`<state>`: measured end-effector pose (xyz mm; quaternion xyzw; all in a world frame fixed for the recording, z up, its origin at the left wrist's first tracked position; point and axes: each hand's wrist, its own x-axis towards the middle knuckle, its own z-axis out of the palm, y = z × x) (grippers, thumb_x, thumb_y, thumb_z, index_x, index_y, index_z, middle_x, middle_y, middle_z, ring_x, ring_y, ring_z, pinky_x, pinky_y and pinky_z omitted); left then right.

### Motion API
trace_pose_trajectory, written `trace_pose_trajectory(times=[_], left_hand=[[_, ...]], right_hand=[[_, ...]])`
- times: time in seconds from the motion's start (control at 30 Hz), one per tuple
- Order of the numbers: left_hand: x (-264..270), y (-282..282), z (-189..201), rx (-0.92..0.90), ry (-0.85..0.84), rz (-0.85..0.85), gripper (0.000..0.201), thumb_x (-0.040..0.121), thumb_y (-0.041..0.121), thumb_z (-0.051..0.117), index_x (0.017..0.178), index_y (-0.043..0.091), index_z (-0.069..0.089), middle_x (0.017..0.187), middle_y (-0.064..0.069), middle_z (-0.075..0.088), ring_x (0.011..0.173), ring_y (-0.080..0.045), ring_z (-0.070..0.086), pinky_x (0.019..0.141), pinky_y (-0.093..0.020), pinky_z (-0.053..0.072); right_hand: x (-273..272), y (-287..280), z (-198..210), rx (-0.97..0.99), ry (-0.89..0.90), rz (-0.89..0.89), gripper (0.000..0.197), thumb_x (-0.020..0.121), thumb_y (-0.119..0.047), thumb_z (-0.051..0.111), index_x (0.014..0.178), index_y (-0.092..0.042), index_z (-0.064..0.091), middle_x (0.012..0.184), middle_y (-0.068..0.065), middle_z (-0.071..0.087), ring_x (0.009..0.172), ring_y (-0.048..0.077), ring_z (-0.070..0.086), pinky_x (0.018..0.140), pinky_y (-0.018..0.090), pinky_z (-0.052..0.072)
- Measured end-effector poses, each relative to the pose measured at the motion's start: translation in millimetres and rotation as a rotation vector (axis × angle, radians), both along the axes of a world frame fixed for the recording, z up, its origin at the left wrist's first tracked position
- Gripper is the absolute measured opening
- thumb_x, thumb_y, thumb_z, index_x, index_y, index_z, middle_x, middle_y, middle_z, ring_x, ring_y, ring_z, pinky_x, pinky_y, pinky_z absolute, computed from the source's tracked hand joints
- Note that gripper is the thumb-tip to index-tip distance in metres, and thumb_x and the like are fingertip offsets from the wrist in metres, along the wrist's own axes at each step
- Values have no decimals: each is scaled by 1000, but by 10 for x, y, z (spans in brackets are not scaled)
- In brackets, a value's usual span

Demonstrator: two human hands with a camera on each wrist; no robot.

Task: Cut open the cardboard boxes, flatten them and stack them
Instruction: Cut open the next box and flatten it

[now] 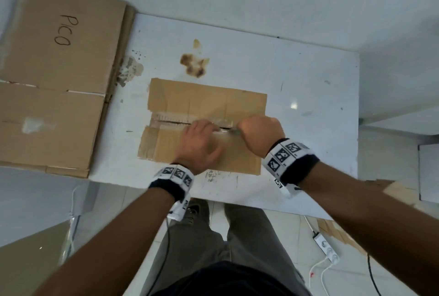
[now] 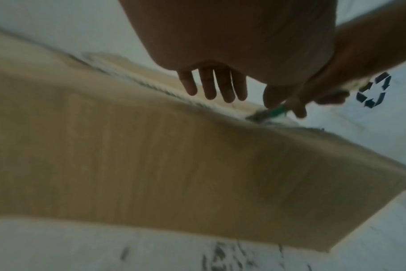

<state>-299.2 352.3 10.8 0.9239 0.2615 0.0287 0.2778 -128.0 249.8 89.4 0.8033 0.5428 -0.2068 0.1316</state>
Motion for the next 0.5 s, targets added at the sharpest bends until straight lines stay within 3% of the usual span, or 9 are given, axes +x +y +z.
trace_pose_trajectory(times=[0.1,0.23,0.33,0.5], left_hand=[[117,-169,-191,20,112,53,63,88,62,53,143,31,48,146,2,49,136,-24,42,114,-46,30],[169,-214,-262,132,178,74,68,88,72,46,143,32,48,150,3,48,135,-25,43,112,-48,34],[186,-235,-262,236,218,78,72,89,80,39,135,28,56,141,3,55,127,-23,48,111,-48,34],[178,-276,-226,326,136,106,72,86,80,41,120,18,55,118,-5,56,108,-28,50,105,-51,34]], right_hand=[[417,-307,62,-8,-7,-23,22,100,-19,47,112,-19,65,102,6,66,86,29,65,65,31,41],[646,-620,60,18,68,-86,16,100,-23,51,98,-25,67,83,0,62,69,24,59,58,28,39],[625,-649,-49,64,72,-50,15,100,-20,51,86,-23,59,73,-3,53,61,22,54,51,26,33],[948,-887,-4,75,140,-80,16,99,-27,53,94,-27,69,83,1,64,70,25,61,57,29,40]])
